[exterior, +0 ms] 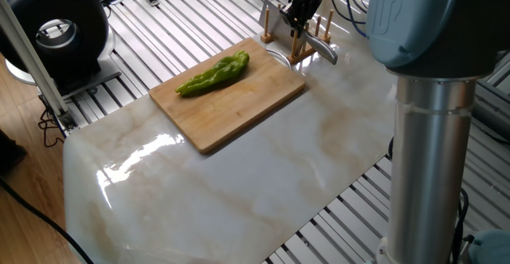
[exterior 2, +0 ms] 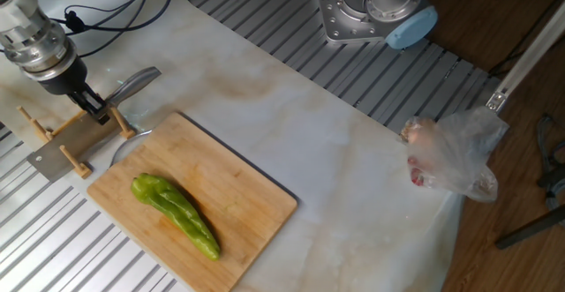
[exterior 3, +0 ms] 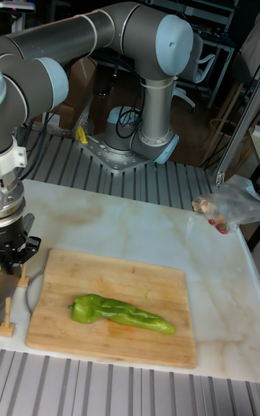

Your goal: Chop the chili peppers

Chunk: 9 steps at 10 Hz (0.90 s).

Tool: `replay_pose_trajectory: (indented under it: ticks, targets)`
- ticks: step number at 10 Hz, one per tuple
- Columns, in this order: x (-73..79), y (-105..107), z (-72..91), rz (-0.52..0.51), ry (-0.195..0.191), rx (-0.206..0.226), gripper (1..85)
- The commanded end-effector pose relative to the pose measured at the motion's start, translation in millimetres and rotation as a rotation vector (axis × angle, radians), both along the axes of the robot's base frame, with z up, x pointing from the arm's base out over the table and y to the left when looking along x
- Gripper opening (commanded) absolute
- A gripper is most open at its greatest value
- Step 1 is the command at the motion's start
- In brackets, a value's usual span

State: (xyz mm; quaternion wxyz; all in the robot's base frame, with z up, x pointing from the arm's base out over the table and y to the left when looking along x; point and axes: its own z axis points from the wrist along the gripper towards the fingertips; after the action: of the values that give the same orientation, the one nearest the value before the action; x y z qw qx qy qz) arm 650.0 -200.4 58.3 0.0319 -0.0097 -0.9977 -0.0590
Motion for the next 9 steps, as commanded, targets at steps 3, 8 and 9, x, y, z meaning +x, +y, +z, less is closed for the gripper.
replay_pose_trajectory:
  ticks: [3,8,9]
  targets:
    - [-1.6,0.0,2.1,-0.029,0.010,-0.008,1.3]
    - [3.6,3.9,16.5,-0.023,0.009,-0.020,1.3]
    - [4.3,3.2,19.2,-0.019,0.009,-0.020,1.3]
